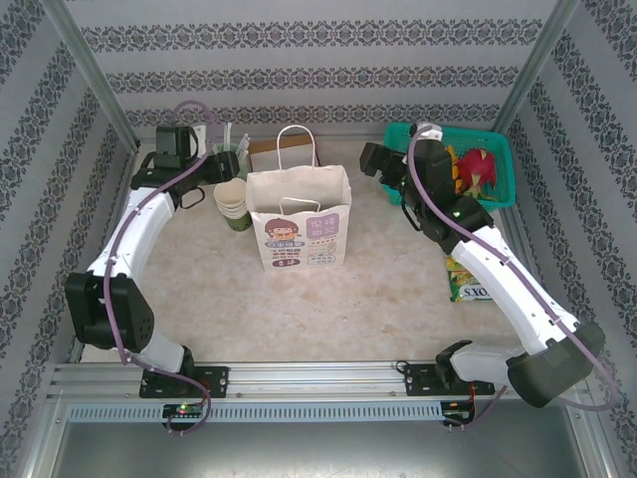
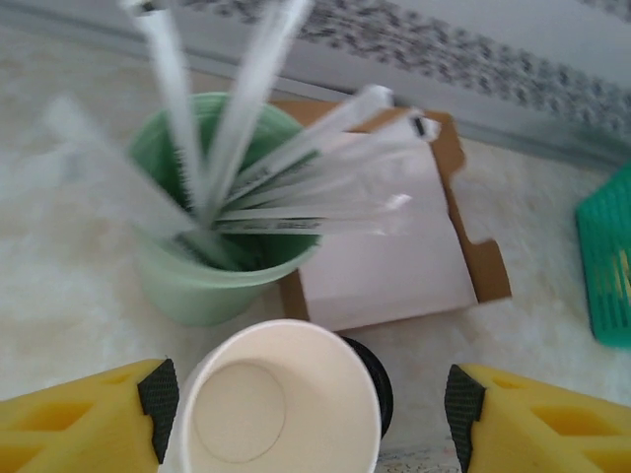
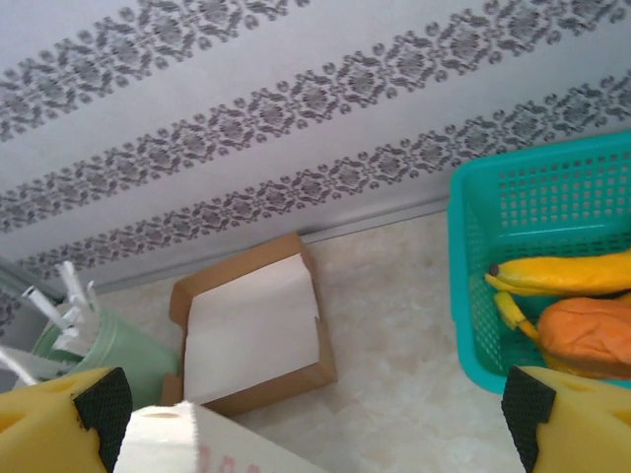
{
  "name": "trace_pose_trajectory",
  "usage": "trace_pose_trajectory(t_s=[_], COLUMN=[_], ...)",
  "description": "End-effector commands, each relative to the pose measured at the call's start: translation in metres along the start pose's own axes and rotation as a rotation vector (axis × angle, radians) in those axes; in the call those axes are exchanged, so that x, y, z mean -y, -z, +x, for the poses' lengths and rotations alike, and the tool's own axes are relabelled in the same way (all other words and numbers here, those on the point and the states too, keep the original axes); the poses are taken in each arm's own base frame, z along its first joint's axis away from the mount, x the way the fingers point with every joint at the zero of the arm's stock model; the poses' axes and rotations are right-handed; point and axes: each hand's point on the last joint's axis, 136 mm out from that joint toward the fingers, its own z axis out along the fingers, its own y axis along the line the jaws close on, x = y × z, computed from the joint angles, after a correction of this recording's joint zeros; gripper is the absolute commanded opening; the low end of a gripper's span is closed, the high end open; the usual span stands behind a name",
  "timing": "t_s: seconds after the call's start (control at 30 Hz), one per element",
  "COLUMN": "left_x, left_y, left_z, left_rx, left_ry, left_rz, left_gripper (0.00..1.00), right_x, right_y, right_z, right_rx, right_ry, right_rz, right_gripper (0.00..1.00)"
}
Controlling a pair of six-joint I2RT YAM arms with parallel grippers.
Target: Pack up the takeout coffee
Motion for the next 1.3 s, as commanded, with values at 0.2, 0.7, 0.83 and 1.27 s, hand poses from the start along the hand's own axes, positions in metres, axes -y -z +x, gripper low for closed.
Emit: trace_pose_trajectory(t_s=[0.2, 0.7, 0.83, 1.27], left_x=[0.02, 0.018, 0.019, 0.02], left_y=[-0.05, -0.07, -0.063, -0.065], left_z=[-0.013, -0.024, -0.029, -0.027], left_rx=[0.08, 0.111, 0.124, 0.103], left_ry=[-0.407, -0.443, -0.448, -0.454], left_rz=[0.147, 0.131, 0.122, 0.133], left_gripper=[0.63, 0.15, 0.01, 0.39], right_x=[0.006, 0.015, 0.015, 0.015], right_y=[0.006, 0.013, 0.013, 0.012], right_z=[-0.007, -0.003, -0.002, -0.001], right_rx=[0.012, 0.015, 0.008, 0.005], right_ry=[-0.041, -0.056, -0.059, -0.064], right_rz=[-0.013, 0.008, 0.007, 0.007], right_gripper=[0.98, 0.98, 0.98, 0.98])
